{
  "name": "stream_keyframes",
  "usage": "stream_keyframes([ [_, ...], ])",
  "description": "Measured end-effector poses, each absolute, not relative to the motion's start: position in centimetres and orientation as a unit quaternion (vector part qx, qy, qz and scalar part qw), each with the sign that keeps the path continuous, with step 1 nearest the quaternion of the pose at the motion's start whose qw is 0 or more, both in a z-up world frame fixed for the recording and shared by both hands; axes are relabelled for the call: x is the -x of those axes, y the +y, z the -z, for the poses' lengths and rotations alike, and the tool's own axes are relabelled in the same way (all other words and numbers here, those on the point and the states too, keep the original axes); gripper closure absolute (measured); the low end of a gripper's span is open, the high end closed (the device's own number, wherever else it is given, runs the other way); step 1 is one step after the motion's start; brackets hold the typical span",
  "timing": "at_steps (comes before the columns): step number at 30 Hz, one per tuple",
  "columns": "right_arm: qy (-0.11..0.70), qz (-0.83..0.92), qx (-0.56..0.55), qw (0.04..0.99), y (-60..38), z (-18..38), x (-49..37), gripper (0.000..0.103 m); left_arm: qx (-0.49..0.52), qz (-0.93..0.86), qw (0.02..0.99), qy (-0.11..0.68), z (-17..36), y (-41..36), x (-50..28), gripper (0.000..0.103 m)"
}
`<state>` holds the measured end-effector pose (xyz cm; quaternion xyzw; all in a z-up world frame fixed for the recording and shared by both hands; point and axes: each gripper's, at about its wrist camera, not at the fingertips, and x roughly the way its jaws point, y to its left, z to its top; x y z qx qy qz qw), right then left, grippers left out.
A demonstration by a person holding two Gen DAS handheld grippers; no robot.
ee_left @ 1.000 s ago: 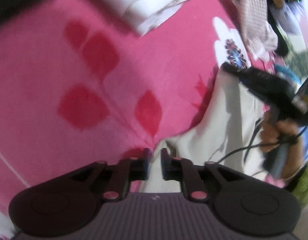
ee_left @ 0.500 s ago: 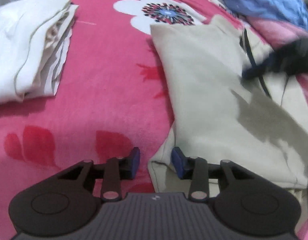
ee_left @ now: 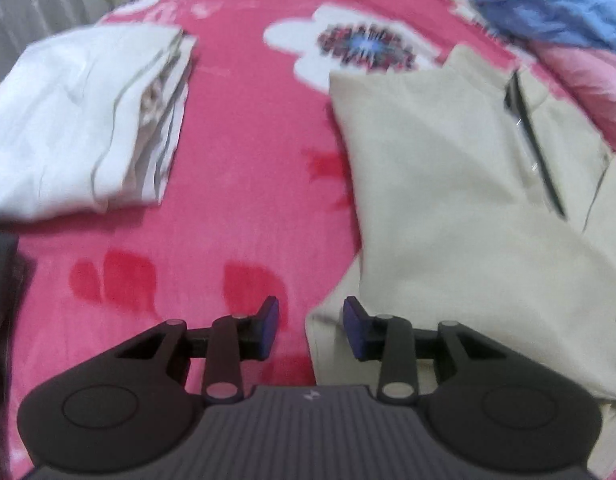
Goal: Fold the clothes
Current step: 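Open the left gripper and smooth the folded hoodie flat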
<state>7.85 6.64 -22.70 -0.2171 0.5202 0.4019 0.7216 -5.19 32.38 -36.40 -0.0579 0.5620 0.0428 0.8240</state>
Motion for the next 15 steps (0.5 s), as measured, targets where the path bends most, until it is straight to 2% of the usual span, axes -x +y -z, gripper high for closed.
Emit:
stream_keyframes([
  [5,0.587,-0.334,0.279,0.683,2.8,30.9,-5.4,0.085,0.033,-0.082,0.811,0.578,37.5,31.6,5.7,0.060],
  [7,0.592,-0.318,0.240,0.700,1.1,30.2,-5.7,0.084,0.011,-0.101,0.816,0.569,35.8,30.9,6.1,0.067],
  [12,0.546,-0.335,0.195,0.743,-0.4,25.1,-4.9,0.083,0.012,-0.027,0.847,0.530,30.8,26.0,8.6,0.067],
  [15,0.534,-0.354,0.186,0.745,0.0,25.5,-4.4,0.083,-0.009,0.078,0.838,0.539,30.9,20.4,10.3,0.066],
])
